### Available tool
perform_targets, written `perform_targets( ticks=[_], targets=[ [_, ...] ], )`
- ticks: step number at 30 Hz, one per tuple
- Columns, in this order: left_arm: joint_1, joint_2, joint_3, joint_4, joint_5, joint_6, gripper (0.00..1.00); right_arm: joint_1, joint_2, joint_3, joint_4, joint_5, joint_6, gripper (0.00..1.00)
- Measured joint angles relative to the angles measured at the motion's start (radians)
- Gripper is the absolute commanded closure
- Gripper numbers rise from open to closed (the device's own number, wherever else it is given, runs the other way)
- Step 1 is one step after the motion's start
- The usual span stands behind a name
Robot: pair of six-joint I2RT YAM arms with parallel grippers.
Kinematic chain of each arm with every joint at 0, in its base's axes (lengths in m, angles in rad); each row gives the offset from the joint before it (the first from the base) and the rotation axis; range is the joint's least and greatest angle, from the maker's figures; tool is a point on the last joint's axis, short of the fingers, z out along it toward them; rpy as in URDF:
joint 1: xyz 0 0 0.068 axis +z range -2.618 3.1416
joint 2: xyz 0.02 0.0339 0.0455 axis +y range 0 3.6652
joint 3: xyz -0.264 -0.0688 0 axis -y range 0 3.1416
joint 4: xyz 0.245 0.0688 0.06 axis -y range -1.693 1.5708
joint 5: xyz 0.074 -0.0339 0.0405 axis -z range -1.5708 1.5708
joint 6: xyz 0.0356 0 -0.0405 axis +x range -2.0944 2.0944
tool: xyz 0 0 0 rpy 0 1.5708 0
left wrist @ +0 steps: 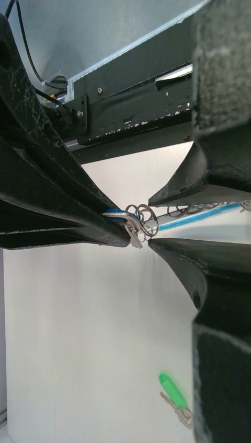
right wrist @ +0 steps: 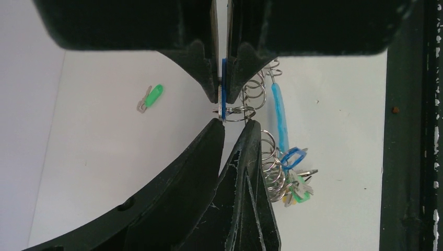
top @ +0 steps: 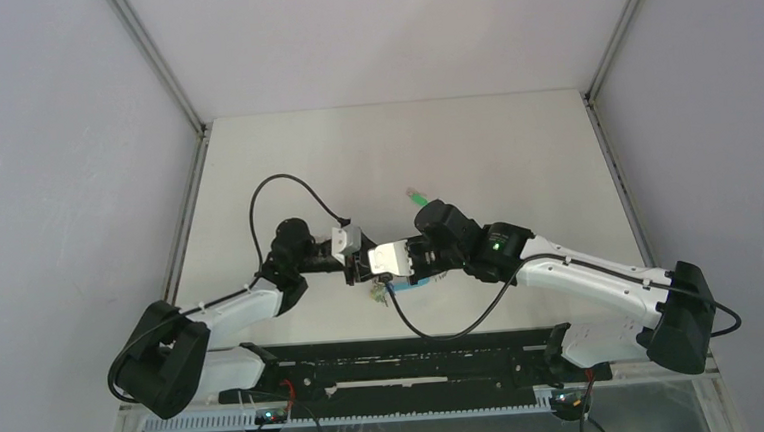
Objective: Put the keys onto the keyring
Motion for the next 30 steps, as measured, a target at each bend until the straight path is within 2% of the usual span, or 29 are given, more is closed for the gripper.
perform_targets(
  ticks=[13,30],
  targets=[
    [-0.003,0.02,0.013,0.001,0.007,-0.053,0.7,0.003,0.006,0.011,0.0,0.015,-0.001,1.0],
    [-0.035,-0.076,-0.037,-0.004,-0.079,-0.08,0.69,0.004,0.006,0.011,-0.001,0.038,-0.003,1.0]
  ],
)
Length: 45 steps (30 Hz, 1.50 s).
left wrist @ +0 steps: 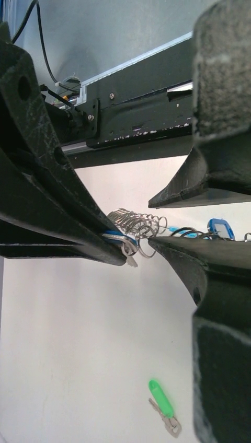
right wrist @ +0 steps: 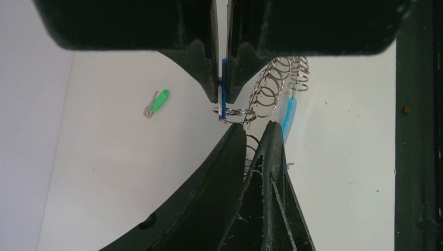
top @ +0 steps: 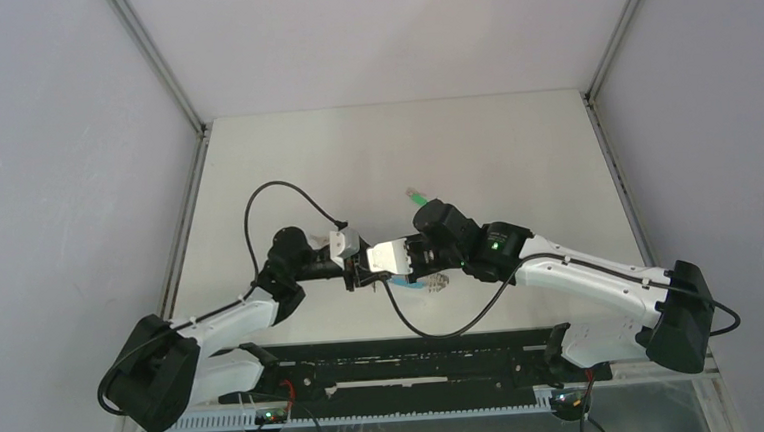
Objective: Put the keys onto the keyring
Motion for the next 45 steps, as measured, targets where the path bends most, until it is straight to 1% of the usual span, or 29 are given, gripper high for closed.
perform_targets(
  ticks=[9,12,16,19,24,28,35,45],
  targets=[
    [-0.014,-0.026,-0.013,-0.041,-0.037,-0.001,0.69,0.003,0.001,0.0,0.0,0.008,-0.005,1.0],
    [-0.016,-0.045,-0.018,-0.067,-0.061,0.005,0.67,0.008,0.001,0.0,-0.002,0.011,-0.005,1.0],
    [-0.017,-0.114,-0.024,-0.146,-0.117,0.056,0.64,0.014,0.004,0.0,-0.004,0.014,-0.006,1.0],
    [-0.017,-0.156,-0.024,-0.171,-0.169,0.095,0.64,0.02,0.014,0.0,-0.009,0.024,-0.006,1.0],
    [-0.017,-0.157,-0.024,-0.201,-0.21,0.135,0.63,0.042,0.035,0.0,-0.018,0.046,-0.006,1.0],
    [-0.017,-0.113,-0.024,-0.217,-0.205,0.158,0.63,0.056,0.048,0.0,-0.018,0.06,-0.006,1.0],
    [-0.017,-0.007,-0.019,-0.264,-0.137,0.157,0.63,0.067,0.069,0.0,-0.031,0.094,-0.005,1.0],
    [-0.043,-0.003,-0.019,-0.275,-0.104,0.117,0.64,0.069,0.079,0.0,-0.024,0.134,-0.005,1.0]
  ],
)
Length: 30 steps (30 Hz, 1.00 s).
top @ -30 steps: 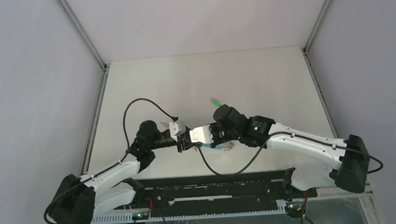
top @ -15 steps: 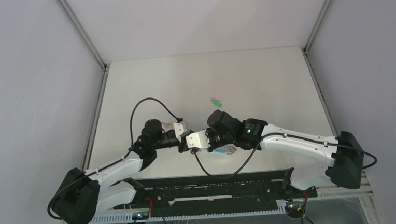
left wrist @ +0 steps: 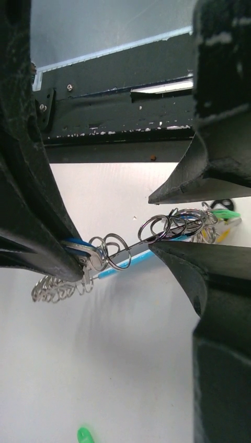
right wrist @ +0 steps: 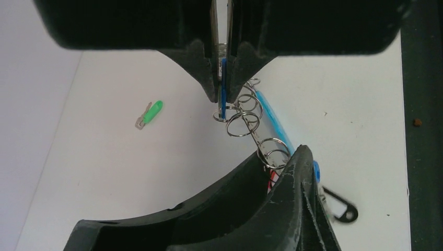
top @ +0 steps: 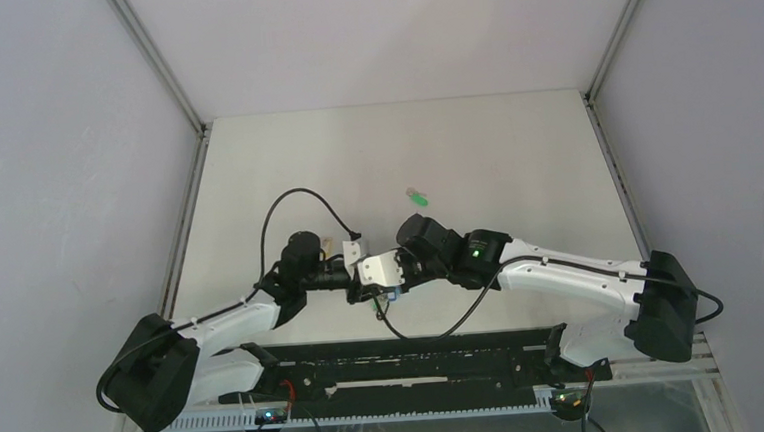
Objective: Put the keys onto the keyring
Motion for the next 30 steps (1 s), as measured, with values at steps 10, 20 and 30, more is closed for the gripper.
perform_targets(
  ticks=[10,20,30],
  targets=[
    [-0.007,0.0,0.0,0.032,-0.002,-0.046,0.63,0.021,0.013,0.0,0.016,0.053,0.0,1.0],
    [-0.008,-0.041,-0.005,0.059,-0.021,-0.029,0.61,0.08,0.015,-0.015,0.041,0.133,0.003,1.0],
    [0.0,-0.129,-0.045,0.06,-0.048,0.026,0.59,0.102,-0.001,-0.055,0.052,0.175,0.004,1.0]
  ],
)
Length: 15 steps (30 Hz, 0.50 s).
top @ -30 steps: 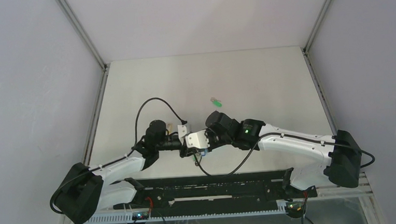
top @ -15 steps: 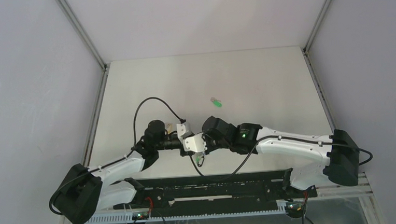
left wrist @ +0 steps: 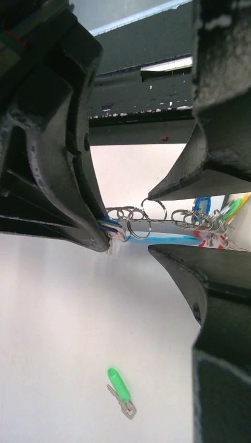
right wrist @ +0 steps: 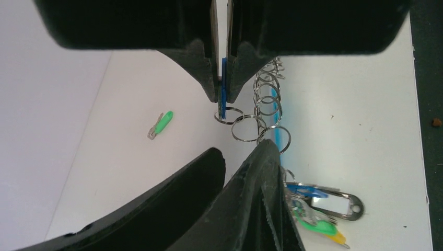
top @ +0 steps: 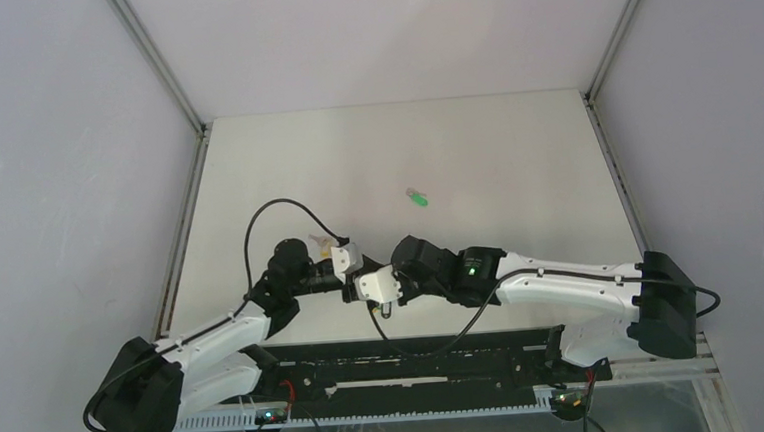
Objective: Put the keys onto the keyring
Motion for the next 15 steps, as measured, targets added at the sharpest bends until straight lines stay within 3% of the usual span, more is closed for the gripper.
perform_targets(
  ticks=[15],
  targets=[
    [0.04,0.11,0.011,-0.003,0.061,0.069,0.6,0.018,-0.01,-0.01,0.006,0.016,0.0,1.0]
  ],
)
